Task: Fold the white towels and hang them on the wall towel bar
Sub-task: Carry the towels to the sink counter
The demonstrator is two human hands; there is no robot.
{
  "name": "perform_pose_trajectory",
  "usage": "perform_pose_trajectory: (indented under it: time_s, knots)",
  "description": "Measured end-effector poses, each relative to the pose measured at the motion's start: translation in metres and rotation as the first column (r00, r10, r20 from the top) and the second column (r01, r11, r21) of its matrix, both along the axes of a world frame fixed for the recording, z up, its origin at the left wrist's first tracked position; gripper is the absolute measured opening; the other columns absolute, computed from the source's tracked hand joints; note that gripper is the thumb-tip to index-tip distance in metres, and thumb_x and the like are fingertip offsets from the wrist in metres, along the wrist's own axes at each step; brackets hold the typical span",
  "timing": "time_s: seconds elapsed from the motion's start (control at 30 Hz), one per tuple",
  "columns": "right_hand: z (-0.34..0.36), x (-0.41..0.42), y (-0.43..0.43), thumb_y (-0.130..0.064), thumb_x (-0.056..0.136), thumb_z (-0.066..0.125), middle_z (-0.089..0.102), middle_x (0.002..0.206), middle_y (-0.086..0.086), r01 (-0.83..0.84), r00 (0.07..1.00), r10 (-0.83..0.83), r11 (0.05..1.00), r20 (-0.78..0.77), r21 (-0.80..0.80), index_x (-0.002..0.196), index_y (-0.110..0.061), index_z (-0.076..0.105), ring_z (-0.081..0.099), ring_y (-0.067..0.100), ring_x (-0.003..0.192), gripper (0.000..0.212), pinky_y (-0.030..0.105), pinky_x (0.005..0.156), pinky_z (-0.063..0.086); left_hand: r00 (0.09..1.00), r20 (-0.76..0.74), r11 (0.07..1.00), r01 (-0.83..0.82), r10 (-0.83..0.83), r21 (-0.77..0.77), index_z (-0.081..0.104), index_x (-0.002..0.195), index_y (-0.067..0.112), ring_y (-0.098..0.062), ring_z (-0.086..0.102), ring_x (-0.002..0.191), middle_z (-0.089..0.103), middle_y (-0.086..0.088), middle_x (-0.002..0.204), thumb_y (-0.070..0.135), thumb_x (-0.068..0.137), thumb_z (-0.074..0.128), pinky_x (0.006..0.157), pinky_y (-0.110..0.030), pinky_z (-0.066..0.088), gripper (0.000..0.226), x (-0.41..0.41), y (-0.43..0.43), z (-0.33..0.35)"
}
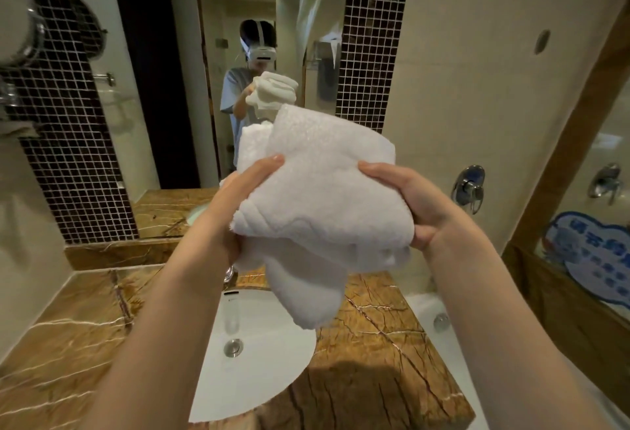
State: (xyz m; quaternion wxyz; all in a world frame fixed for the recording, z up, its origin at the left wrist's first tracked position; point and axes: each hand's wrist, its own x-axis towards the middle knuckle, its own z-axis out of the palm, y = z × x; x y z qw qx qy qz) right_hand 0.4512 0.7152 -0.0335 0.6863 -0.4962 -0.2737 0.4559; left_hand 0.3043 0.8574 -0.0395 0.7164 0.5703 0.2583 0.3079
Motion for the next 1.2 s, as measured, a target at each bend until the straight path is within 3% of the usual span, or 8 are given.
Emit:
perform_pose_trajectory:
  time_s: [0.1, 0.33, 0.53, 0.6, 0.7, 0.87, 1.03, 1.2]
  knots:
    - [0.001, 0.024, 0.013, -0.021, 0.085, 0.058, 0.074, 0.087, 0.010, -0.028, 1.000, 0.028, 1.000, 0.000, -0.002, 0.098, -0.010, 0.068, 0.072, 0.022, 0.070, 0.021, 0.038, 0.067, 0.058, 1.000, 0.019, 1.000, 0.024, -0.024, -0.013, 0.059, 0.088, 0.020, -0.007, 0.063, 0.044, 0.067, 0.006, 0.051, 0.037, 0.087, 0.060, 0.031, -0.014, 0.040, 0.018, 0.017, 0.004, 0.002]
    - [0.002, 0.082, 0.043, -0.022, 0.072, 0.064, 0.074, 0.090, 0.011, -0.077, 0.997, 0.077, 0.997, -0.026, 0.000, 0.105, -0.008, 0.067, 0.072, 0.024, 0.075, 0.036, 0.037, 0.065, 0.060, 0.992, -0.063, 0.992, -0.116, 0.113, -0.042, 0.059, 0.114, 0.023, -0.016, 0.068, 0.077, 0.069, -0.003, 0.099, 0.053, 0.071, 0.067, 0.052, -0.022, 0.047, 0.053, 0.065, 0.022, 0.003]
    - [-0.003, 0.119, 0.062, -0.024, 0.069, 0.070, 0.072, 0.103, 0.014, -0.081, 0.996, 0.080, 0.996, -0.026, -0.027, 0.119, -0.007, 0.063, 0.072, 0.028, 0.088, 0.053, 0.037, 0.068, 0.060, 0.991, -0.013, 0.989, -0.134, 0.133, -0.065, 0.059, 0.120, 0.022, -0.018, 0.071, 0.081, 0.071, -0.004, 0.105, 0.056, 0.047, 0.073, 0.053, -0.023, 0.051, 0.082, 0.093, 0.036, 0.000]
    - [-0.006, 0.128, 0.068, -0.024, 0.069, 0.070, 0.072, 0.105, 0.014, -0.082, 0.996, 0.080, 0.996, -0.039, -0.033, 0.119, -0.007, 0.063, 0.071, 0.029, 0.089, 0.054, 0.038, 0.069, 0.059, 0.991, -0.018, 0.987, -0.137, 0.136, -0.081, 0.059, 0.120, 0.019, -0.015, 0.071, 0.075, 0.070, -0.005, 0.101, 0.053, 0.058, 0.072, 0.050, -0.020, 0.050, 0.072, 0.104, 0.040, -0.001]
    - [-0.009, 0.138, 0.075, -0.023, 0.071, 0.069, 0.072, 0.103, 0.015, -0.087, 0.995, 0.085, 0.996, -0.056, -0.029, 0.114, -0.006, 0.065, 0.072, 0.029, 0.087, 0.046, 0.039, 0.071, 0.060, 0.983, -0.025, 0.977, -0.183, 0.182, -0.108, 0.061, 0.108, 0.017, -0.004, 0.064, 0.046, 0.067, -0.002, 0.082, 0.042, 0.079, 0.066, 0.032, -0.012, 0.039, 0.039, 0.118, 0.047, -0.004]
    - [-0.014, 0.150, 0.084, -0.022, 0.071, 0.068, 0.072, 0.100, 0.015, -0.038, 0.997, 0.036, 0.999, -0.070, -0.033, 0.114, -0.005, 0.065, 0.072, 0.028, 0.084, 0.046, 0.039, 0.071, 0.060, 0.996, -0.023, 0.994, -0.085, 0.084, -0.071, 0.059, 0.091, 0.019, -0.015, 0.064, 0.053, 0.067, -0.003, 0.063, 0.040, 0.084, 0.062, 0.037, -0.018, 0.041, 0.022, 0.138, 0.067, -0.012]
    - [-0.017, 0.158, 0.096, -0.022, 0.070, 0.068, 0.073, 0.097, 0.014, 0.018, 0.997, -0.021, 0.999, -0.071, -0.036, 0.109, -0.005, 0.066, 0.072, 0.027, 0.082, 0.043, 0.039, 0.073, 0.060, 0.996, 0.008, 0.993, 0.090, -0.091, 0.075, 0.061, 0.099, 0.027, 0.001, 0.065, 0.058, 0.064, 0.011, 0.081, 0.048, 0.077, 0.061, 0.053, -0.019, 0.049, 0.030, 0.152, 0.097, -0.021]
    - [-0.016, 0.165, 0.107, -0.022, 0.068, 0.068, 0.073, 0.100, 0.014, 0.098, 0.993, -0.100, 0.994, -0.061, -0.046, 0.113, -0.005, 0.065, 0.072, 0.026, 0.084, 0.048, 0.037, 0.074, 0.060, 0.978, 0.042, 0.975, 0.201, -0.205, 0.094, 0.058, 0.092, 0.030, 0.009, 0.064, 0.059, 0.062, 0.012, 0.089, 0.048, 0.073, 0.061, 0.049, -0.012, 0.050, 0.026, 0.171, 0.125, -0.030]
